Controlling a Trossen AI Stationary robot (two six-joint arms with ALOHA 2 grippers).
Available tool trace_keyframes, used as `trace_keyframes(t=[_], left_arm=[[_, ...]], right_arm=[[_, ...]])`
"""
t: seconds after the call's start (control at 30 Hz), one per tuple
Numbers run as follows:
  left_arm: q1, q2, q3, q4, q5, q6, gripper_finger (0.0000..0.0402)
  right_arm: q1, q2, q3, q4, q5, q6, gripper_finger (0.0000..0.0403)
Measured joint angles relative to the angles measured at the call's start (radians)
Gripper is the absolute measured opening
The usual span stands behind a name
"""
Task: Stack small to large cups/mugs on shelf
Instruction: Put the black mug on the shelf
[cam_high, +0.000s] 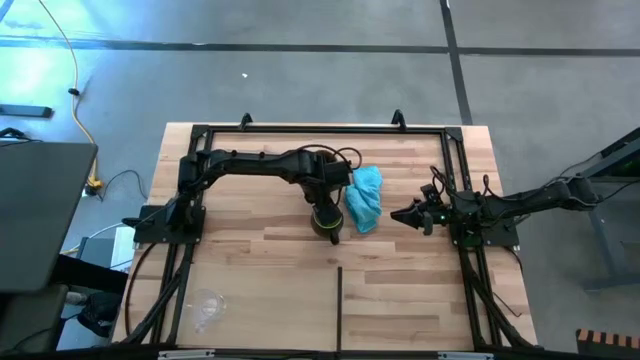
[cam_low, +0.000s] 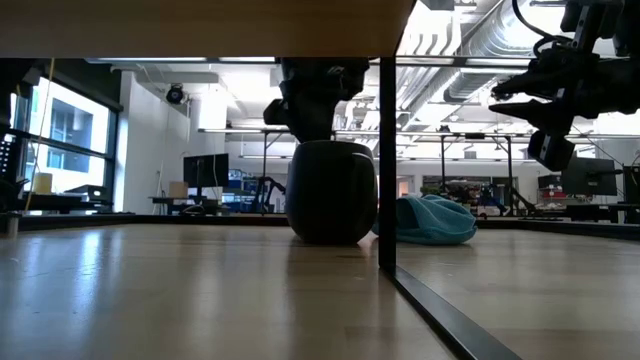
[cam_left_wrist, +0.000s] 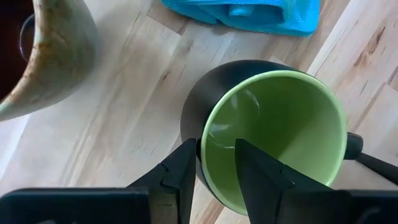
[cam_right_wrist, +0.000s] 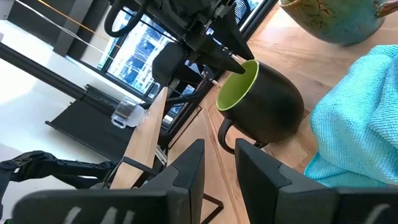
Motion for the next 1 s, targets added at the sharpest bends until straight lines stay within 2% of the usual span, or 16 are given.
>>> trace_keyframes(t=[0.43, 0.77, 1.0], left_arm=[[0.002, 0.000, 0.000, -0.008, -0.006, 0.000, 0.0099], [0.003, 0.000, 0.000, -0.006, -0.002, 0.001, 0.0045], [0.003, 0.000, 0.000, -0.005, 0.019, 0.003, 0.0035]], right_arm=[[0.000, 0.000, 0.000, 0.000, 0.000, -0.018, 0.0081], [0.000, 0.000, 0.000, 0.000, 0.000, -0.018, 0.0081], [0.000, 0.000, 0.000, -0.001, 0.000, -0.018, 0.0081]])
